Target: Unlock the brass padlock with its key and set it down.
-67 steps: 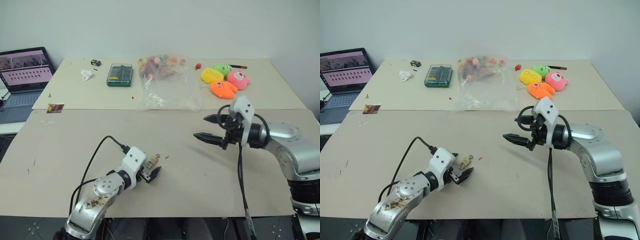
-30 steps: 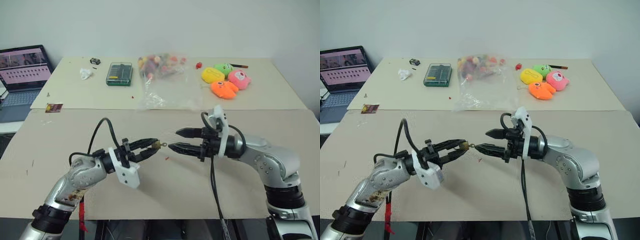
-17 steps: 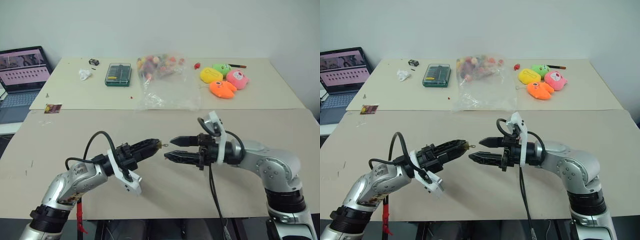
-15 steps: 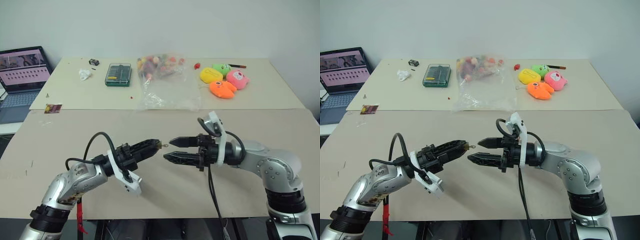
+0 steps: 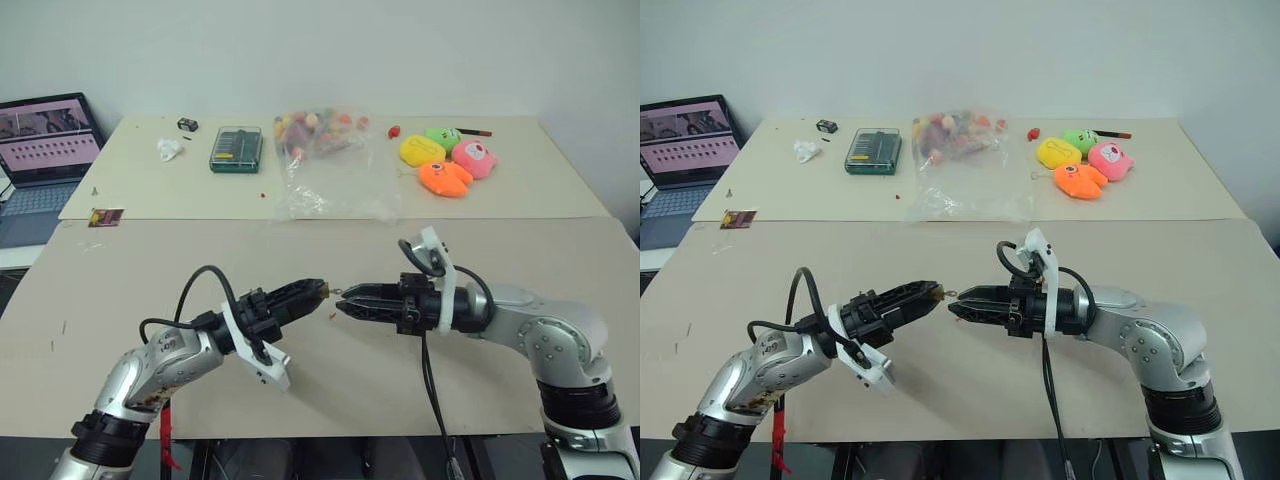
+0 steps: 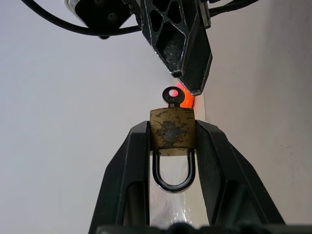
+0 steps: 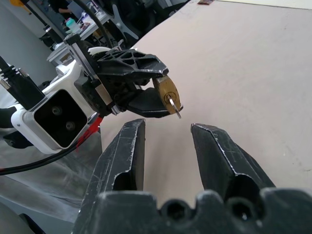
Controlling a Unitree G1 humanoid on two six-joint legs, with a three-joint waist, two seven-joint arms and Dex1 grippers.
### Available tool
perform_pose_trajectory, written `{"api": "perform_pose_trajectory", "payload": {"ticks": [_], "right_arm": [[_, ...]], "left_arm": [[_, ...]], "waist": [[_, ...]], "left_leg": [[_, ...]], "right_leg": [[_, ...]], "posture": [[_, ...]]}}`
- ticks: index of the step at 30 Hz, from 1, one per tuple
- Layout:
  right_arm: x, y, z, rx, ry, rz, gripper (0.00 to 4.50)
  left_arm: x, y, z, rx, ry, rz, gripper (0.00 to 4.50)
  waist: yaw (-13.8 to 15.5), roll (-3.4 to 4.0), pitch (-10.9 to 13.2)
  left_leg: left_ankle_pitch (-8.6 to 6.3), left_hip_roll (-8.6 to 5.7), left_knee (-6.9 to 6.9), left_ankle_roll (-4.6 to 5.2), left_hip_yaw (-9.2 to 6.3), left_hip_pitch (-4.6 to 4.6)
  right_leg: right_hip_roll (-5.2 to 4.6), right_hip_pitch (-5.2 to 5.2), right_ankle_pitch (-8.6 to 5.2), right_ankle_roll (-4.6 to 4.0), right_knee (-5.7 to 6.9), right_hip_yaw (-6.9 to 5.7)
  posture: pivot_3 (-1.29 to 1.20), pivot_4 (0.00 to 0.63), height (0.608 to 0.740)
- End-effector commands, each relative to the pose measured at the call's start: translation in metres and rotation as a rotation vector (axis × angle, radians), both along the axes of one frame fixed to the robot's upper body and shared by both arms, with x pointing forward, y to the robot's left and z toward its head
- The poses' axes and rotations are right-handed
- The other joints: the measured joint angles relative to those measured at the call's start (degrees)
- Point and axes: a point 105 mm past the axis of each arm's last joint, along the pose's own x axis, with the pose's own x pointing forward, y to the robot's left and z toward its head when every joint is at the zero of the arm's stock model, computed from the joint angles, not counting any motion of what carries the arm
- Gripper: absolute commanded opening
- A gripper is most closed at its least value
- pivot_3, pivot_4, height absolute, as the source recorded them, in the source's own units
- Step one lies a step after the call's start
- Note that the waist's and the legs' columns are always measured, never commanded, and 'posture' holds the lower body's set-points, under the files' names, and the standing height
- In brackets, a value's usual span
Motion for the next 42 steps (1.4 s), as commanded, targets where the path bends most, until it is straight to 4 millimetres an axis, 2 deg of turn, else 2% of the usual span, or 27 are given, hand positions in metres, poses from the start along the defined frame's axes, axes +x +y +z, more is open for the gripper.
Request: {"api": "perform_pose_trajectory", "payload": {"ticks": [1, 15, 18, 22, 36, 39, 41, 42], "right_arm": [[0.000, 0.000, 0.009, 0.019, -0.057, 0.006, 1.94], [0.001, -0.002, 0.022, 0.035, -0.096, 0.001, 1.94], [0.002, 0.000, 0.025, 0.036, -0.101, 0.004, 1.29], [0.004, 0.000, 0.030, 0.042, -0.105, 0.000, 0.01], [0.008, -0.001, 0.029, 0.035, -0.116, -0.029, 0.01], [0.008, -0.001, 0.027, 0.034, -0.118, -0.031, 0.73], [0.009, -0.001, 0.025, 0.026, -0.123, -0.036, 1.47], [0.009, -0.001, 0.025, 0.023, -0.126, -0.037, 1.47]], "left_arm": [[-0.003, -0.004, 0.009, -0.032, -0.034, -0.020, 0.82], [-0.001, -0.008, 0.010, -0.049, -0.006, -0.015, 0.82], [-0.001, -0.009, 0.010, -0.052, -0.003, -0.017, 0.82], [-0.001, -0.009, 0.011, -0.053, 0.001, -0.014, 0.82], [0.000, -0.011, 0.010, -0.066, 0.016, -0.009, 0.82], [0.000, -0.012, 0.011, -0.067, 0.013, -0.012, 0.82], [-0.001, -0.012, 0.012, -0.067, 0.013, -0.013, 0.82], [-0.001, -0.012, 0.012, -0.066, 0.013, -0.014, 0.82]], "waist": [[0.0, 0.00, 0.0], [0.0, 0.00, 0.0], [0.0, 0.00, 0.0], [0.0, 0.00, 0.0], [0.0, 0.00, 0.0], [0.1, 0.00, 0.0], [0.0, 0.00, 0.0], [0.0, 0.00, 0.0]], "left_leg": [[0.00, 0.00, 0.00, 0.00, 0.00, 0.00], [0.00, 0.00, 0.01, -0.01, 0.00, 0.02], [0.00, 0.00, 0.01, 0.00, 0.00, 0.02], [0.00, 0.00, 0.01, 0.00, 0.00, 0.02], [0.00, 0.00, 0.01, 0.01, 0.01, 0.02], [-0.01, 0.00, 0.01, 0.01, 0.01, 0.02], [-0.01, 0.00, 0.01, 0.01, 0.01, 0.02], [0.00, 0.00, 0.01, 0.00, 0.01, 0.02]], "right_leg": [[0.00, 0.00, 0.00, 0.00, 0.00, 0.00], [0.00, 0.00, 0.00, 0.00, 0.02, 0.00], [0.00, 0.00, 0.00, 0.00, 0.02, 0.01], [0.00, 0.00, 0.00, 0.00, 0.02, 0.00], [0.00, 0.00, 0.00, 0.00, 0.04, 0.01], [0.00, 0.00, 0.00, 0.00, 0.04, 0.01], [0.00, 0.00, 0.00, 0.00, 0.04, 0.01], [0.00, 0.00, 0.00, 0.00, 0.04, 0.01]], "posture": [[0.00, 0.150, 0.740], [0.00, 0.150, 0.740], [0.00, 0.150, 0.740], [0.00, 0.150, 0.740], [0.00, 0.150, 0.740], [0.00, 0.150, 0.740], [0.00, 0.150, 0.740], [0.00, 0.150, 0.740]]}}
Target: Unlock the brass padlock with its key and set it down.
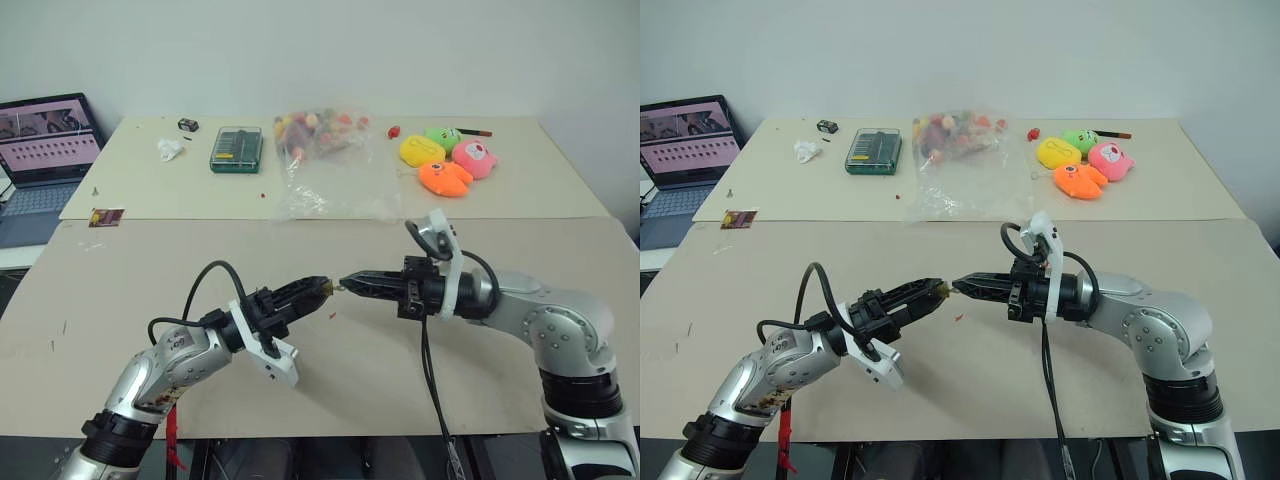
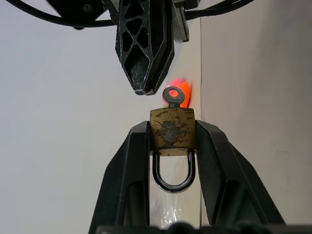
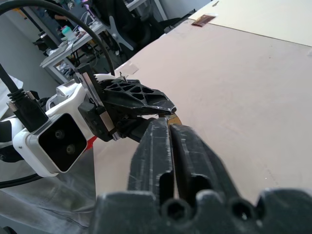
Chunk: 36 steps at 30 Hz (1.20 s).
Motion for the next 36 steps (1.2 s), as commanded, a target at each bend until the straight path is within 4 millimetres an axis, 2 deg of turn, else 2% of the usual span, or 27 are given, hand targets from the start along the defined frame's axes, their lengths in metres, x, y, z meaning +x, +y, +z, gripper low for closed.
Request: {"api": "perform_pose_trajectory", "payload": {"ticks": [1, 11, 12, 13, 15, 28, 36], "right_arm": [[0.000, 0.000, 0.005, 0.009, -0.050, -0.004, 1.47], [0.000, 0.007, 0.009, 0.017, -0.048, 0.023, 1.47], [0.000, 0.008, 0.010, 0.019, -0.046, 0.025, 0.97], [0.000, 0.008, 0.010, 0.020, -0.045, 0.026, 0.81], [-0.001, 0.009, 0.010, 0.023, -0.040, 0.035, 0.07], [-0.002, 0.006, 0.009, 0.028, -0.021, 0.037, 0.07], [0.007, 0.006, 0.001, 0.014, 0.083, -0.010, 0.07]], "left_arm": [[-0.006, -0.005, 0.014, -0.031, -0.041, -0.032, 0.82], [-0.006, -0.006, 0.018, -0.032, -0.039, -0.023, 0.82], [-0.006, -0.006, 0.018, -0.032, -0.038, -0.022, 0.82], [-0.006, -0.006, 0.018, -0.033, -0.038, -0.021, 0.82], [-0.006, -0.006, 0.018, -0.033, -0.037, -0.020, 0.82], [-0.007, -0.006, 0.016, -0.036, -0.043, -0.019, 0.82], [-0.007, -0.003, 0.031, 0.018, -0.260, 0.001, 0.82]], "waist": [[0.0, 0.00, 0.0], [0.0, 0.00, 0.0], [0.0, 0.00, 0.0], [0.0, 0.00, 0.0], [0.0, 0.00, 0.0], [0.0, 0.00, 0.0], [0.0, 0.00, 0.0]], "left_leg": [[0.00, 0.00, 0.00, 0.00, 0.00, 0.00], [0.00, 0.00, 0.00, 0.00, 0.00, 0.01], [0.01, 0.00, 0.00, -0.01, 0.00, 0.01], [0.00, 0.00, 0.00, -0.01, 0.00, 0.00], [0.01, 0.00, 0.01, -0.01, 0.00, 0.00], [0.01, 0.00, 0.00, -0.01, 0.00, 0.00], [0.00, 0.00, 0.00, -0.01, 0.00, 0.00]], "right_leg": [[0.00, 0.00, 0.00, 0.00, 0.00, 0.00], [0.00, 0.00, 0.00, 0.00, 0.01, 0.00], [0.00, 0.00, 0.00, 0.00, 0.01, 0.00], [0.00, 0.00, 0.00, 0.00, 0.00, 0.00], [0.00, 0.00, 0.00, 0.00, 0.00, 0.00], [0.00, 0.00, 0.00, 0.00, 0.01, 0.00], [0.00, -0.01, 0.00, 0.00, 0.01, 0.01]], "posture": [[0.00, 0.150, 0.740], [0.00, 0.150, 0.740], [0.00, 0.150, 0.740], [0.00, 0.150, 0.740], [0.00, 0.150, 0.740], [0.00, 0.150, 0.740], [0.00, 0.150, 0.740]]}}
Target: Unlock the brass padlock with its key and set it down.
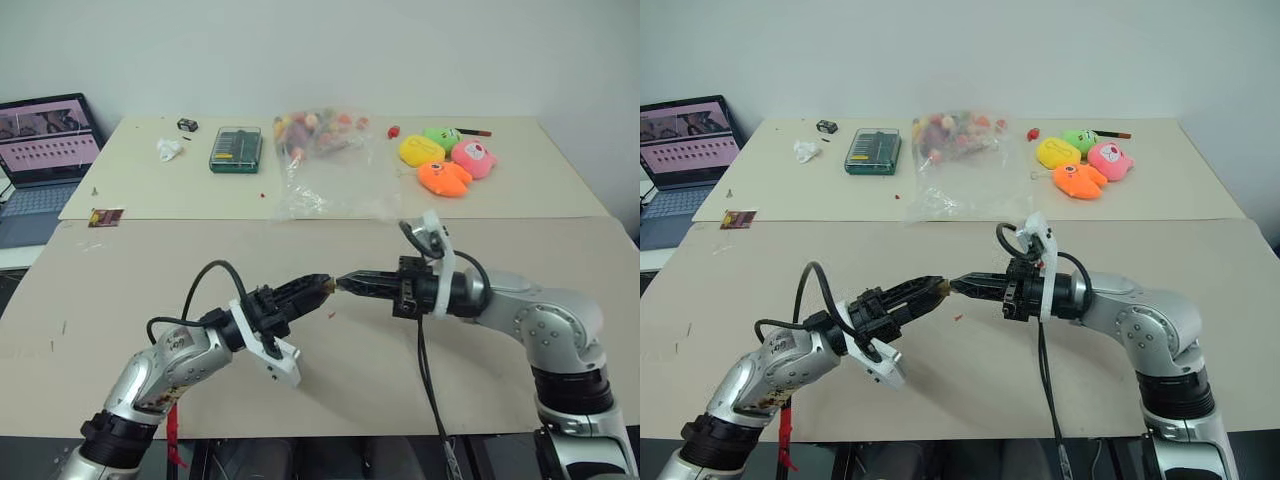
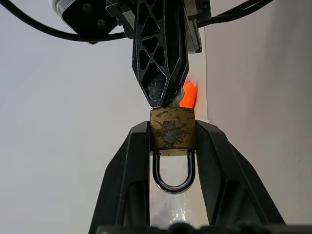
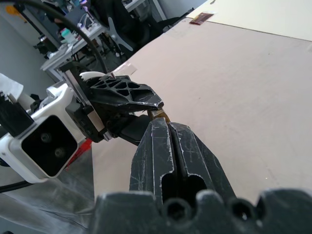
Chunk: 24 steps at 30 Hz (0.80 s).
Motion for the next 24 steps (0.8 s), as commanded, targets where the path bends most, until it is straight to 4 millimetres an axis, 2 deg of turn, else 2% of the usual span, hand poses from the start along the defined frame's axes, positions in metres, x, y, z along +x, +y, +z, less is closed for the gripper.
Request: {"api": "perform_pose_trajectory", "payload": {"ticks": [1, 7, 10, 12, 15, 17, 22, 24], "right_arm": [[0.007, -0.002, 0.001, -0.005, 0.077, -0.043, 0.07], [0.021, -0.009, -0.013, -0.039, 0.183, -0.140, 0.07], [0.025, -0.012, -0.018, -0.064, 0.184, -0.168, 0.07], [0.024, -0.010, -0.010, -0.053, 0.112, -0.153, 0.07], [0.021, -0.006, -0.007, -0.163, -0.143, -0.113, 0.07], [0.021, -0.006, -0.011, -0.201, -0.211, -0.095, 0.62], [0.019, -0.005, 0.006, -0.114, -0.246, -0.066, 2.20], [0.018, -0.007, 0.009, -0.103, -0.243, -0.055, 2.20]], "left_arm": [[-0.006, -0.002, 0.028, -0.029, -0.199, -0.018, 0.82], [-0.010, -0.004, 0.034, -0.040, -0.287, -0.018, 0.82], [-0.007, -0.004, 0.031, -0.048, -0.265, -0.008, 0.82], [-0.004, -0.002, 0.026, -0.065, -0.204, 0.014, 0.82], [0.001, -0.002, 0.013, -0.115, -0.021, 0.022, 0.82], [0.003, -0.001, 0.010, -0.132, 0.043, 0.029, 0.82], [0.005, 0.000, 0.007, -0.142, 0.093, 0.044, 0.82], [0.005, 0.000, 0.005, -0.142, 0.100, 0.043, 0.82]], "waist": [[0.0, 0.00, 0.0], [0.0, 0.00, 0.0], [0.0, 0.00, 0.0], [0.0, 0.00, 0.0], [-0.1, 0.01, 0.0], [-0.1, 0.00, 0.0], [-0.2, 0.00, 0.0], [-0.2, 0.00, 0.0]], "left_leg": [[0.00, 0.00, 0.00, 0.00, 0.00, 0.01], [0.00, 0.00, -0.01, 0.00, 0.01, -0.01], [-0.01, 0.00, -0.01, 0.01, 0.00, -0.02], [-0.03, 0.00, -0.01, 0.04, 0.01, -0.01], [-0.03, 0.00, 0.00, 0.06, 0.01, -0.01], [-0.02, 0.00, 0.00, 0.04, 0.01, 0.00], [0.03, 0.00, 0.07, -0.05, 0.04, 0.00], [0.02, 0.00, 0.05, -0.03, 0.04, 0.03]], "right_leg": [[0.00, 0.01, 0.00, 0.00, 0.00, 0.00], [0.00, -0.02, 0.00, 0.00, 0.03, 0.01], [0.00, -0.02, 0.00, 0.00, 0.04, 0.01], [0.00, -0.02, 0.00, 0.00, 0.04, 0.00], [0.00, -0.04, 0.00, 0.00, 0.06, 0.00], [0.00, -0.05, -0.01, 0.02, 0.07, -0.06], [-0.01, -0.01, -0.01, 0.02, 0.06, -0.04], [-0.01, -0.01, -0.01, 0.01, 0.06, -0.04]], "posture": [[0.00, 0.150, 0.740], [0.00, 0.150, 0.740], [0.00, 0.150, 0.740], [0.00, 0.150, 0.740], [0.00, 0.150, 0.740], [0.00, 0.150, 0.740], [0.00, 0.150, 0.740], [0.00, 0.150, 0.740]]}}
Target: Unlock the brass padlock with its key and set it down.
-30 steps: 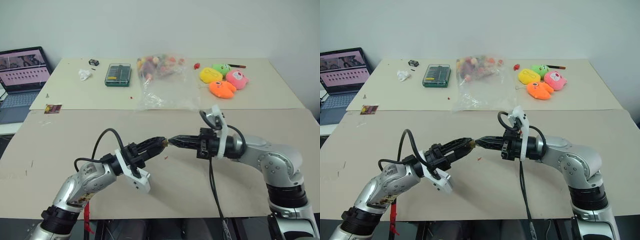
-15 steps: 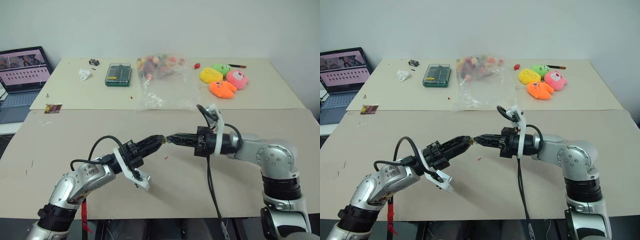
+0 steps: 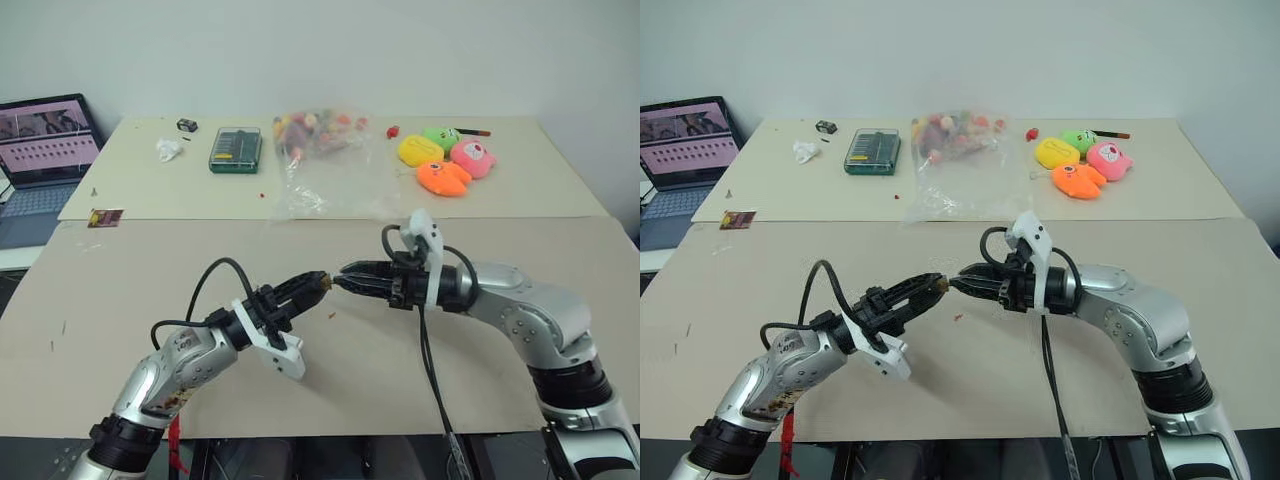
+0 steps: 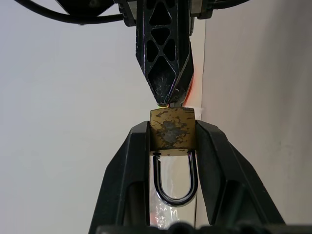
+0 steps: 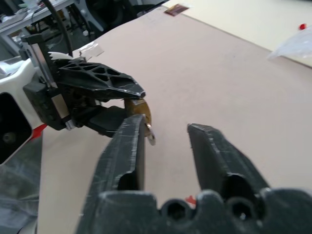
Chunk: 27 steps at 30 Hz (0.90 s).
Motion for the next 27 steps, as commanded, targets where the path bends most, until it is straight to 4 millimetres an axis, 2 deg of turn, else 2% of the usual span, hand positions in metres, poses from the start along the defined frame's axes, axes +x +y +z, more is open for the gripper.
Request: {"api": "perform_pose_trajectory", "payload": {"ticks": [1, 6, 14, 27], "right_arm": [[-0.001, -0.005, 0.016, 0.034, -0.048, 0.012, 2.20], [0.001, -0.008, 0.024, 0.079, -0.011, -0.008, 2.20], [-0.007, 0.003, 0.024, 0.115, 0.040, 0.040, 2.20], [-0.021, 0.011, 0.011, 0.108, 0.108, 0.118, 2.20]], "left_arm": [[-0.004, 0.000, 0.012, -0.048, -0.028, -0.012, 0.82], [-0.004, 0.000, 0.008, -0.049, -0.022, -0.015, 0.82], [-0.008, 0.000, 0.006, -0.042, -0.033, -0.022, 0.82], [-0.010, 0.002, 0.000, -0.040, -0.035, -0.013, 0.82]], "waist": [[0.0, 0.00, 0.0], [0.1, 0.00, 0.0], [0.2, 0.00, 0.0], [0.2, 0.00, 0.0]], "left_leg": [[0.00, 0.01, -0.01, 0.01, 0.00, 0.01], [0.00, 0.01, -0.01, 0.01, 0.00, -0.01], [-0.03, 0.01, -0.03, 0.06, 0.00, 0.00], [-0.05, 0.01, -0.03, 0.08, 0.00, 0.01]], "right_leg": [[0.01, 0.00, 0.00, 0.00, 0.00, 0.00], [-0.01, 0.00, 0.00, 0.00, -0.03, 0.00], [0.00, 0.00, 0.00, -0.01, -0.01, 0.01], [0.00, 0.00, 0.00, -0.01, -0.01, 0.01]], "posture": [[0.00, 0.150, 0.740], [0.00, 0.150, 0.740], [0.00, 0.150, 0.740], [0.00, 0.150, 0.740]]}}
